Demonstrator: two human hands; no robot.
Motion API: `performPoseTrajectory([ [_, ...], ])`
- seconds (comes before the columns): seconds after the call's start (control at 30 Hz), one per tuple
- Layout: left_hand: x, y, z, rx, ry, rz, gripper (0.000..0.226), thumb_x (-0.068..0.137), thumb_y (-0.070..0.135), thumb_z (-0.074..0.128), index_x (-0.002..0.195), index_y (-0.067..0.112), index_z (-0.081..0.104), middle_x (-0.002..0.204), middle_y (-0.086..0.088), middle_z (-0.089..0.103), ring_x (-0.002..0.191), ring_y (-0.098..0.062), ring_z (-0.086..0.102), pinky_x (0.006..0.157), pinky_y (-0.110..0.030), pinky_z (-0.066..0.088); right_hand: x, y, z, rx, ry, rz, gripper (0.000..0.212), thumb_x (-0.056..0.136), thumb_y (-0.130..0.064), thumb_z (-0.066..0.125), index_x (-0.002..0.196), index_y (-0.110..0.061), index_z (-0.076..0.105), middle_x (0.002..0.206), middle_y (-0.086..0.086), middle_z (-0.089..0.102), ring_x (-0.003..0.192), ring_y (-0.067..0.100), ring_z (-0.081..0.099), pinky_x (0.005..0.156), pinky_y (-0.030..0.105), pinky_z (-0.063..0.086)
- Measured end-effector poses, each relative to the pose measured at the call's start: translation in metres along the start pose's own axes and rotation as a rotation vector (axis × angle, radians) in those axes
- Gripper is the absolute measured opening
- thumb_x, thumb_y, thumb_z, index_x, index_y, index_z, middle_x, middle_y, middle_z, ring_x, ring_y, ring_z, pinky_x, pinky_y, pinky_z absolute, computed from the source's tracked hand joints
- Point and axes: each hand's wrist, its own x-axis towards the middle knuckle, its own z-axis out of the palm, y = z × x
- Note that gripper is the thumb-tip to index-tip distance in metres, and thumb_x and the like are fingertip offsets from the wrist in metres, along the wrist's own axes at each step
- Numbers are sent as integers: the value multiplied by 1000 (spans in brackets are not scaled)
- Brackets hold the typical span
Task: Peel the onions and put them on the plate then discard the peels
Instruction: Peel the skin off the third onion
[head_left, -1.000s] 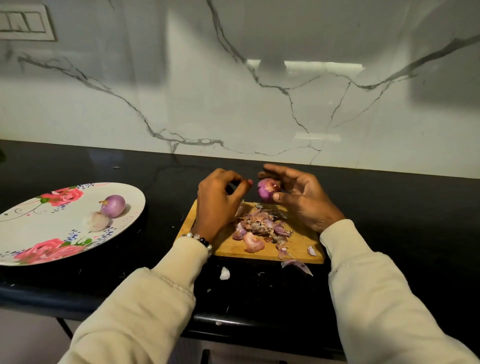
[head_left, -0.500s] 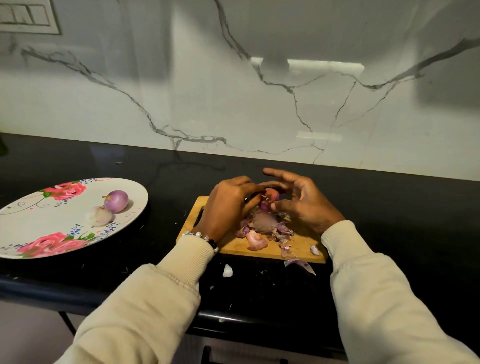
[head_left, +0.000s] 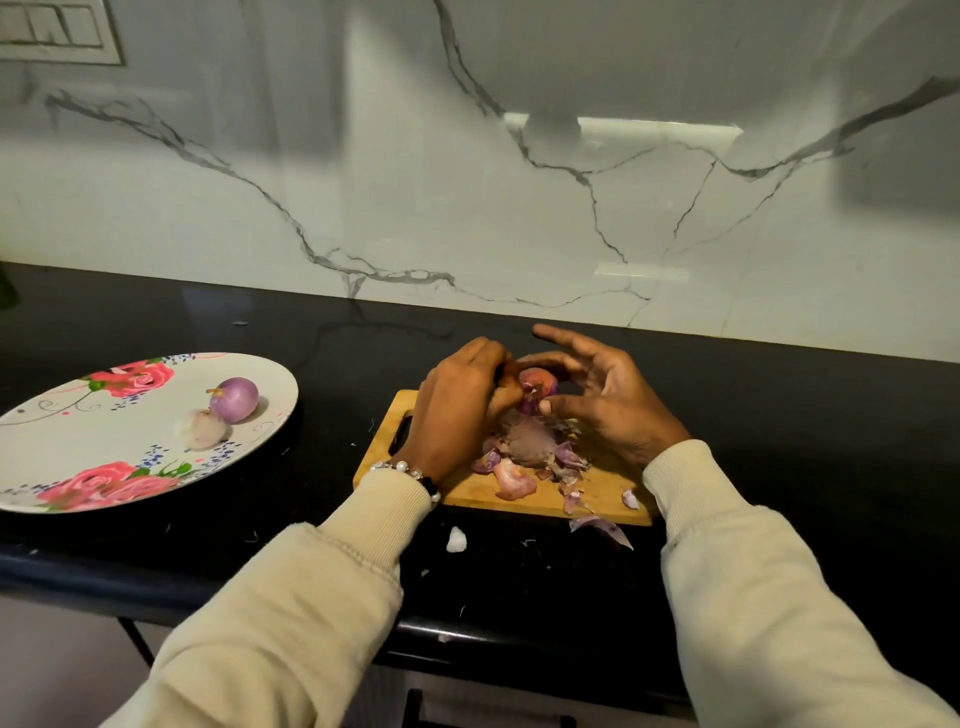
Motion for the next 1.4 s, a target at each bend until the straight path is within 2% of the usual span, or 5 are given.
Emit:
performPoseTrajectory([
  [0.3,3,-4,1,-202,104,-330,14,90,6,61,99,16,63,93,4,61,67,-9,59,58,-18,48,0,-4,-6,48,41,-72,72,78,18,66,140,-14,48,124,9,69,121,24,62,98,35,52],
  [0.53,3,-2,-1,-292,107,-84,15,90,18,69,103,13,73,98,2,71,66,-8,65,57,-29,55,2,0,-7,14,36,-61,74,79,17,68,140,-19,49,125,6,68,126,23,58,109,52,43],
  [0.9,3,9,-4,-780,-1,-586,9,92,3,63,91,2,72,74,-10,69,52,-13,55,49,-26,48,1,0,-7,116,1,-92,74,78,19,65,142,-13,46,127,11,66,124,27,59,100,40,52],
  [1.2,-1,-9,5,-113,1,-257,12,93,14,63,99,16,73,98,1,63,85,-9,60,77,-25,53,-1,-2,-10,119,-12,-74,74,80,18,63,145,-11,43,129,13,65,123,29,60,98,35,52],
  [1.4,5,-4,-5,-144,254,120,15,84,13,74,99,9,76,96,-7,63,85,-12,59,73,-11,46,-1,-3,-9,49,4,-37,77,79,21,64,144,-14,44,126,9,68,122,24,61,103,41,49],
])
